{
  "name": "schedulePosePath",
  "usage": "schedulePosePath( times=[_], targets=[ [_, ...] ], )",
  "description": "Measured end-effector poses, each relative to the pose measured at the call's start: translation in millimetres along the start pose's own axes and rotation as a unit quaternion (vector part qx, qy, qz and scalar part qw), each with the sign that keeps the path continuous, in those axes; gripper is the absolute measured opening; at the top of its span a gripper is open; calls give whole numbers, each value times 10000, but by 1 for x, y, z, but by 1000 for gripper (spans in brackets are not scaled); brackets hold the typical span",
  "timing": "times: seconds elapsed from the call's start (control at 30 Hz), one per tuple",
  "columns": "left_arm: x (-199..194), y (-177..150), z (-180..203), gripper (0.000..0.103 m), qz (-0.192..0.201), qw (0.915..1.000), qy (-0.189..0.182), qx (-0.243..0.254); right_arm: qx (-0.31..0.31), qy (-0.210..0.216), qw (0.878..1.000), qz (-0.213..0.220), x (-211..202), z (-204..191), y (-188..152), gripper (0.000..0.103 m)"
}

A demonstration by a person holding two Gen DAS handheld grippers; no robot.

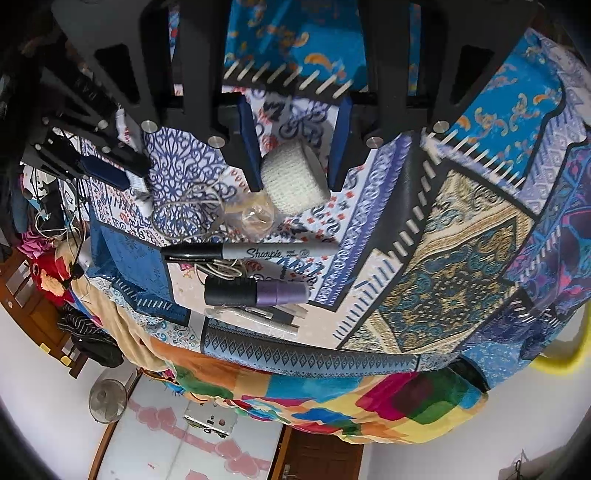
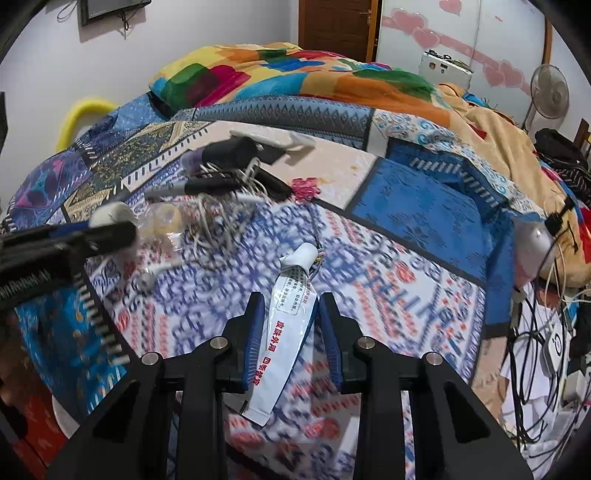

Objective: Collect trash
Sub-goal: 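Carry the tape roll and white tube with both tools over the white bin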

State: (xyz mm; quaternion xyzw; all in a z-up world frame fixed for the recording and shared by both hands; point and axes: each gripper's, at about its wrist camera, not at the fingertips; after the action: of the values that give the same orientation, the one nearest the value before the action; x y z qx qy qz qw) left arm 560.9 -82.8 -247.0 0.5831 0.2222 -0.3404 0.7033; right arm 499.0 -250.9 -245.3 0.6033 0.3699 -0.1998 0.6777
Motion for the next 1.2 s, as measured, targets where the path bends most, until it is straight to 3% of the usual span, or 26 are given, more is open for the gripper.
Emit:
schedulePosePath(
  times=[0.33, 0.57, 0.63, 0.67, 0.7, 0.73, 0.77, 1.2],
  targets=[
    [-17, -15, -2, 35, 48, 9997, 209, 140, 873, 480, 9948, -223, -3, 30, -3, 29],
    [-14, -17, 7, 35, 74, 9994, 204, 256, 812, 120, 9965, -159, 9, 22, 8, 30],
    [-14, -18, 8, 25, 42, 9995, 154, 281, 760, 46, 9970, -129, 11, 20, 9, 30],
    [-13, -18, 9, 25, -12, 9995, 125, 294, 742, 61, 9972, -108, 11, 18, 10, 29],
    [-14, -19, 10, 25, -33, 9995, 121, 295, 744, 88, 9972, -86, 11, 18, 10, 28],
    [-14, -19, 10, 25, -32, 9995, 126, 299, 738, 91, 9972, -90, 10, 17, 9, 18],
    [-16, -20, 10, 25, -26, 9994, 133, 308, 724, 92, 9973, -91, 9, 16, 10, 18],
    [-71, -9, 14, 24, 340, 9992, -9, 231, 719, 59, 9958, 568, -58, 18, 33, 18]
  ],
)
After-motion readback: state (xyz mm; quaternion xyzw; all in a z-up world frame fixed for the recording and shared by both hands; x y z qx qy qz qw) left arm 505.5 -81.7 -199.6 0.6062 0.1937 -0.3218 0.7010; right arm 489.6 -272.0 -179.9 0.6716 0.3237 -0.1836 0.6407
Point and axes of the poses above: each gripper's, at about its wrist camera, not at the fingertips, and x roughly the way its jaws point, z to its right, y to its top, and after that the axes turned 7 degrees about z, right-handed
